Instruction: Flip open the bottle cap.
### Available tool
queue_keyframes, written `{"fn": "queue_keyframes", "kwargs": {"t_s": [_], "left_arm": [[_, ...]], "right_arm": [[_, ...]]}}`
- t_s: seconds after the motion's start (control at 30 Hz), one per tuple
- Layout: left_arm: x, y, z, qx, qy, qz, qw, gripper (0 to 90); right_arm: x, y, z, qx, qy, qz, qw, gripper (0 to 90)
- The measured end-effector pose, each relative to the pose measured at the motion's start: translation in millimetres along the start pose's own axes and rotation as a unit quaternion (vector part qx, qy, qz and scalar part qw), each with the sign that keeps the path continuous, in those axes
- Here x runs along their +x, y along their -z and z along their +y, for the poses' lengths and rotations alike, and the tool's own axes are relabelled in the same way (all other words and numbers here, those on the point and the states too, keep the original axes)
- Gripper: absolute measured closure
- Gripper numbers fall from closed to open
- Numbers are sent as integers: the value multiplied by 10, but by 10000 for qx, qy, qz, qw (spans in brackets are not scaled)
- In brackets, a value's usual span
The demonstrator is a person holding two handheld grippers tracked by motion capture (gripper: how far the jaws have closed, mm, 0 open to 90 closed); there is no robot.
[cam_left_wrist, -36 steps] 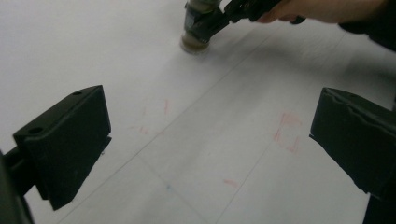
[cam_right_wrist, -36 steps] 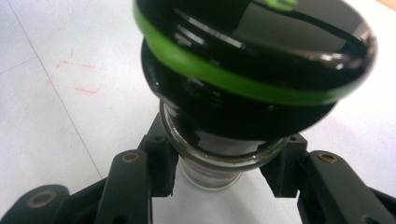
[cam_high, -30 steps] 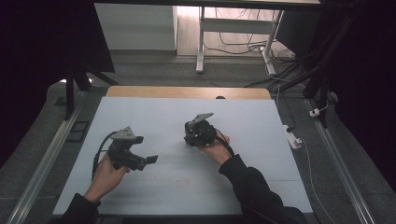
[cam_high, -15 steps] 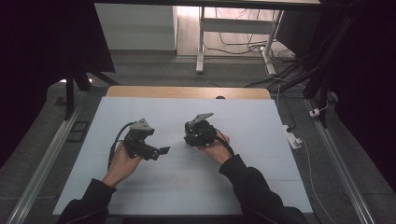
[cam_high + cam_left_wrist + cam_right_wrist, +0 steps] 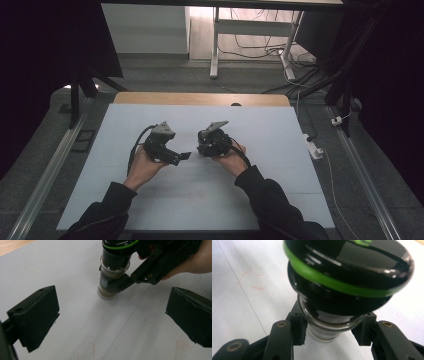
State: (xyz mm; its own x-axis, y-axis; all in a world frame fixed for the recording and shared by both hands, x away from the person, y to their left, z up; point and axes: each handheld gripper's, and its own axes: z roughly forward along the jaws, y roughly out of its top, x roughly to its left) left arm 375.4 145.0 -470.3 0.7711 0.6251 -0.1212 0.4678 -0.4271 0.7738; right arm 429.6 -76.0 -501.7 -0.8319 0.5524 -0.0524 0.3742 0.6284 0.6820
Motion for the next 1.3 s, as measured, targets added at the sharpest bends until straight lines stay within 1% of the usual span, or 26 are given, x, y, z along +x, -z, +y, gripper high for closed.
{"fn": "queue_keyframes", "kwargs": {"t_s": [0.03,0.1,0.13,0.17,0.2,0.23,0.3,0.33,0.37,0.43,0.47,0.5,0.53,0.63,0.83,0.9,0.97,1.03,1.07,1.27,1.3], "left_arm": [[0,0,0,0,0,0,10000,0],[26,-95,42,38,0,-30,10000,0],[26,-95,42,38,0,-30,10000,0],[38,-167,63,70,-14,-31,10000,0],[38,-167,63,70,-14,-31,10000,1],[44,-234,80,116,-42,47,9999,8],[44,-287,95,163,-98,144,9997,33],[44,-287,95,163,-98,144,9997,48],[42,-320,103,195,-147,222,9995,75],[42,-327,104,196,-190,186,9995,184],[38,-324,107,222,-216,229,9993,222],[32,-320,109,234,-238,242,9992,278],[32,-320,109,234,-238,242,9992,356],[22,-299,128,214,-294,108,9993,536],[-4,-298,151,104,-336,-172,9992,776],[-15,-309,163,119,-327,-228,9991,842],[-26,-328,176,153,-350,-269,9989,883],[-39,-354,184,192,-366,-280,9988,884],[-44,-363,185,205,-375,-283,9987,884],[-61,-342,203,151,-379,-303,9987,885],[-71,-316,221,89,-346,-316,9989,885]], "right_arm": [[0,0,0,0,-2,-1,10000,521],[0,0,0,2,0,0,10000,521],[0,0,0,3,2,-1,10000,521],[0,0,0,3,2,-1,10000,521],[0,1,0,4,2,2,10000,521],[-1,1,1,6,3,4,10000,521],[-1,1,0,7,2,6,10000,521],[0,1,1,8,2,5,10000,521],[1,1,1,10,1,1,10000,521],[2,2,1,12,3,0,10000,521],[1,2,1,14,5,2,10000,521],[0,2,1,14,7,3,10000,521],[1,2,1,15,5,3,10000,521],[1,2,1,15,2,2,10000,521],[-2,1,0,16,13,1,10000,521],[-1,1,-1,13,10,2,10000,521],[-1,1,0,9,-3,8,10000,521],[-4,2,-1,17,2,1,10000,521],[-10,3,-2,13,-35,21,10000,521],[-10,2,-2,5,-65,30,10000,521],[-10,2,-3,9,-48,30,10000,521]]}}
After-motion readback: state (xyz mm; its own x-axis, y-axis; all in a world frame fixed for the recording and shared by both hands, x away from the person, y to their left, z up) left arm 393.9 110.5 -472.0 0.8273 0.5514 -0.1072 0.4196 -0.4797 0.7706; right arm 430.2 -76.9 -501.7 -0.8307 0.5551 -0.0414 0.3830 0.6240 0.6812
